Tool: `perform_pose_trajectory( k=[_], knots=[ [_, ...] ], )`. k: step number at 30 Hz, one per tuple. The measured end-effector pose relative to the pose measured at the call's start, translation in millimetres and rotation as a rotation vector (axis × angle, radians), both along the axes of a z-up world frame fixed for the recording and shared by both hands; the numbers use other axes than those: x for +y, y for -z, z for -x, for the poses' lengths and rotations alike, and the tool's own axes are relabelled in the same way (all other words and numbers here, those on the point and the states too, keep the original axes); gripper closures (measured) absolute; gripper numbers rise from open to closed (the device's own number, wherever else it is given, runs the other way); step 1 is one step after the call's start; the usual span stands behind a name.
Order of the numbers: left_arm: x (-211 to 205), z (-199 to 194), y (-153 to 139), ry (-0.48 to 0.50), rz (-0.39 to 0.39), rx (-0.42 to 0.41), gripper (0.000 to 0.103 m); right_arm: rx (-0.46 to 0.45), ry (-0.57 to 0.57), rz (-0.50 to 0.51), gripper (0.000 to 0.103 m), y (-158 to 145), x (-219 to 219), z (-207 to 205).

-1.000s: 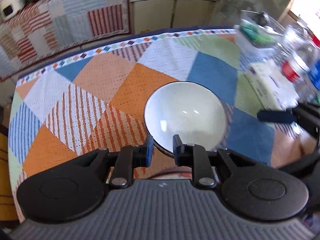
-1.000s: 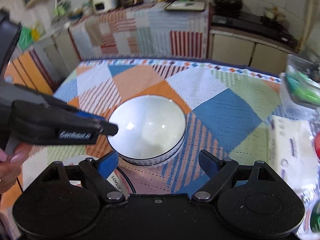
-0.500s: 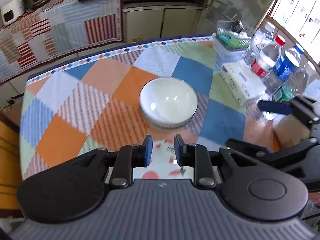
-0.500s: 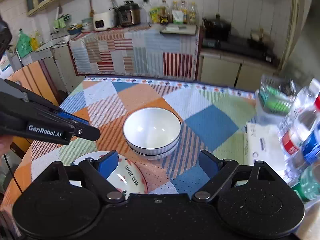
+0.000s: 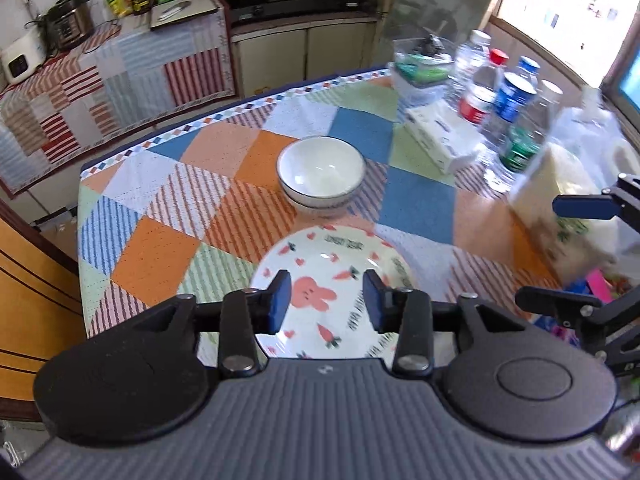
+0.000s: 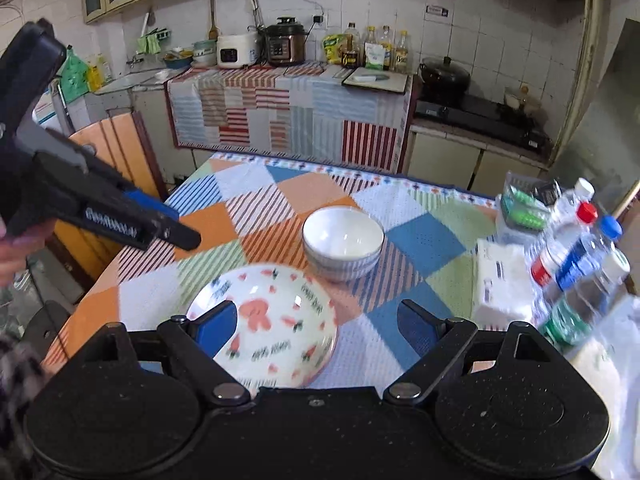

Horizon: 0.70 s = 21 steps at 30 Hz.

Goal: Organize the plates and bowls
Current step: 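Grasp the rim of the third white bowl with the left gripper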

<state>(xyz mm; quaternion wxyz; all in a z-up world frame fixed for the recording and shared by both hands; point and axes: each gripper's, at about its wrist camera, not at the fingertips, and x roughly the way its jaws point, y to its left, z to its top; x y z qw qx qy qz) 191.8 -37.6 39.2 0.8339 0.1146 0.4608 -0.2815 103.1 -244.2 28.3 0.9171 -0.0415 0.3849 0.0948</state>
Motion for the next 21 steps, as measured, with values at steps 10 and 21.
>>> perform_pose_trajectory(
  k=[10,21],
  knots=[
    [-15.4,60.9,4.0,0.109,-0.067,-0.003,0.038,0.095,0.001,0.047,0.013,17.3,-5.9,61.7],
    [-26.2,85.5,50.5,0.153,-0.115,0.082,0.031,0.119,-0.021,0.002,0.012,57.1,-12.4,93.5]
  ],
)
